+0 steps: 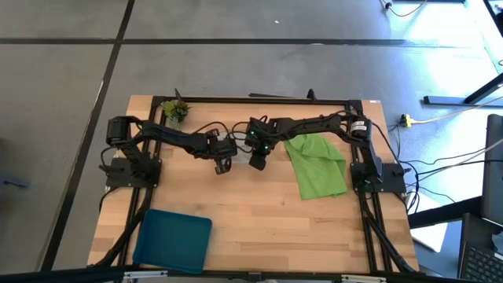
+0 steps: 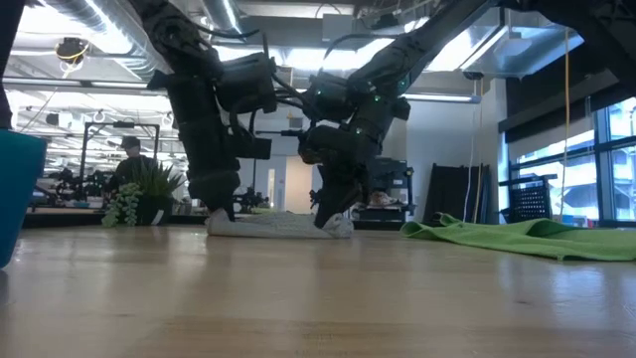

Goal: Fold microfiber towels
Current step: Fold the gray microfiber cloth

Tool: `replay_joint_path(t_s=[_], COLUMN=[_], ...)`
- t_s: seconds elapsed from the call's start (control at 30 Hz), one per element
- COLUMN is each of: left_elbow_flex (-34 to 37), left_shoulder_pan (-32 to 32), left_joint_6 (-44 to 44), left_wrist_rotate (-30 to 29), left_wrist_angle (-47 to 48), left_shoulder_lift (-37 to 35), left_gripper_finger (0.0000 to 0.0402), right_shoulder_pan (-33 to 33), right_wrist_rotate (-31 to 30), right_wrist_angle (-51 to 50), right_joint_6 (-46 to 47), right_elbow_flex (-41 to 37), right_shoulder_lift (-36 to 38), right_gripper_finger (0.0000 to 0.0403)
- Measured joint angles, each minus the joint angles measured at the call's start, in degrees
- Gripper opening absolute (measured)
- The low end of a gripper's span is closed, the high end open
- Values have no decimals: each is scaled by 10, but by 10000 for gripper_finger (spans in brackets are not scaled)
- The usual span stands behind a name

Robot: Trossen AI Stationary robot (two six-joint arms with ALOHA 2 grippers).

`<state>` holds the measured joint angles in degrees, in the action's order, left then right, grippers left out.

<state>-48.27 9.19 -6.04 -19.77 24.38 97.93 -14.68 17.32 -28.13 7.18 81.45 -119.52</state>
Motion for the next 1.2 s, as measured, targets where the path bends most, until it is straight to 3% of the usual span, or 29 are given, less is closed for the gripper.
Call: replay_joint_path(t_s=[0.27,0.57,0.87,1.2], left_elbow_flex=[0,2,2,2], left_shoulder_pan=[-2,-10,-10,-11], left_joint_6=[42,79,82,83], left_wrist_rotate=[6,4,8,11], left_wrist_angle=[1,2,3,4], left_shoulder_lift=[1,2,2,2], left_gripper_finger=[0,0,0,0], right_shoulder_pan=[-9,-36,-52,-53], right_wrist_rotate=[-7,-61,-69,-75], right_wrist_angle=[-4,6,18,28], right_joint_6=[2,9,2,0], right_elbow_flex=[0,0,1,1], right_shoulder_lift=[25,27,-1,-3], right_gripper_finger=[14,21,23,69])
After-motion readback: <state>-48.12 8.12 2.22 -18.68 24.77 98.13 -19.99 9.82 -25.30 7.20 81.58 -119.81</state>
